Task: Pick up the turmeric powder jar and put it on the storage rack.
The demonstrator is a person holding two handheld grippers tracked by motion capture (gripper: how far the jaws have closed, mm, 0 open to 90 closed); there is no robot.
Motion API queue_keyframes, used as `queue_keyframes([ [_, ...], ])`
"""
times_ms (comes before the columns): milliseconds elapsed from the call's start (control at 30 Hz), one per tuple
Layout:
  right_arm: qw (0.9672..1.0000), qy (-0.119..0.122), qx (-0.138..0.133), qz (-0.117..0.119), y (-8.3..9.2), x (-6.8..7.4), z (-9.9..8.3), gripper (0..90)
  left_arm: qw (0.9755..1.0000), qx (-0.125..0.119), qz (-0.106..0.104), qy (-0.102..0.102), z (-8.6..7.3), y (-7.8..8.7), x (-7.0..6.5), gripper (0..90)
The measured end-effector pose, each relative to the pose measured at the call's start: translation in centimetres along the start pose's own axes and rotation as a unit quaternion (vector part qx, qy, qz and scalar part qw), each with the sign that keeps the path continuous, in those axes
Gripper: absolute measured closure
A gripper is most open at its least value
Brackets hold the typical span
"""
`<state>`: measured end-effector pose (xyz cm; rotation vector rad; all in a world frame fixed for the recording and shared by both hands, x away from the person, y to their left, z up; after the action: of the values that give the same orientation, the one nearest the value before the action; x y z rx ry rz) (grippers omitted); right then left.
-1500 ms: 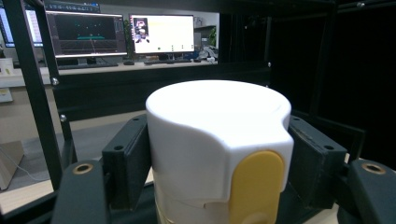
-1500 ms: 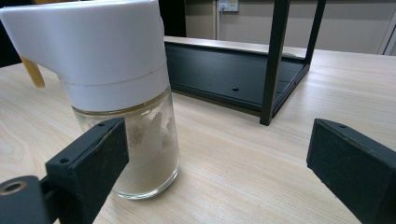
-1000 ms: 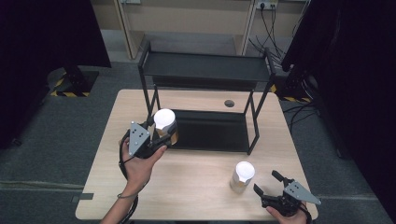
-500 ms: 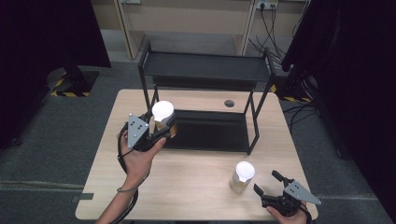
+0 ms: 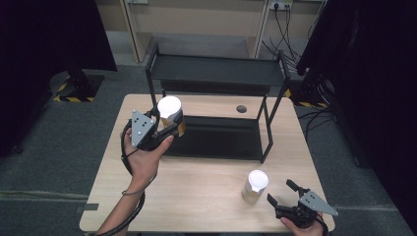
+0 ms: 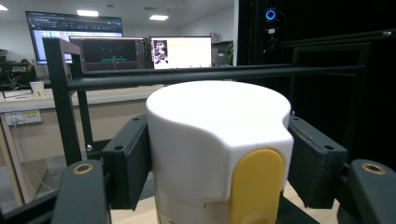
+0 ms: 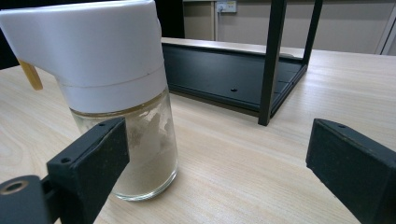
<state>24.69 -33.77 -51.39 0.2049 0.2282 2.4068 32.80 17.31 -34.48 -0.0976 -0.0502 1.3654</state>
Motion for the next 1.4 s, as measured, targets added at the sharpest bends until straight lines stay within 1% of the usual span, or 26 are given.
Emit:
queue_keyframes([
  [133,1.0,0.001,0.001,0.0,0.0,0.0,0.0,6.4,1.0,-0.001,0.003,-0.002,0.5,-0.2,0.1,30.8],
  [367,1.0,-0.001,0.0,0.0,0.0,0.0,0.0,6.5,1.0,0.0,0.007,0.002,1.3,-0.7,0.2,30.9],
  [667,1.0,-0.002,0.0,-0.001,0.0,0.0,0.0,6.5,0.9999,-0.008,0.011,0.002,2.9,-1.1,0.1,30.8],
  [833,1.0,-0.001,0.0,-0.001,0.0,0.0,0.0,6.5,0.9998,-0.012,0.013,0.007,3.5,-1.4,0.1,30.8],
  [1067,1.0,-0.002,0.0,-0.001,0.0,0.0,0.0,6.6,0.9997,-0.015,0.016,0.006,4.4,-1.7,0.2,30.8],
  [1400,1.0,-0.002,-0.001,-0.003,0.0,0.0,0.0,6.6,0.9997,-0.016,0.019,0.007,6.0,-2.2,0.3,30.8],
])
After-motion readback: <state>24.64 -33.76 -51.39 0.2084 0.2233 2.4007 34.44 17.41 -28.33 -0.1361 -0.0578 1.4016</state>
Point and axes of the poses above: each handheld gripper's, and its own axes: y roughly backward along the jaws, z roughly out of its top, x roughly to its left, the point moved 9 cm from there along -y, roughly forward along the jaws, and after that the axes turned 13 degrees about z, right-handed, at the moved point
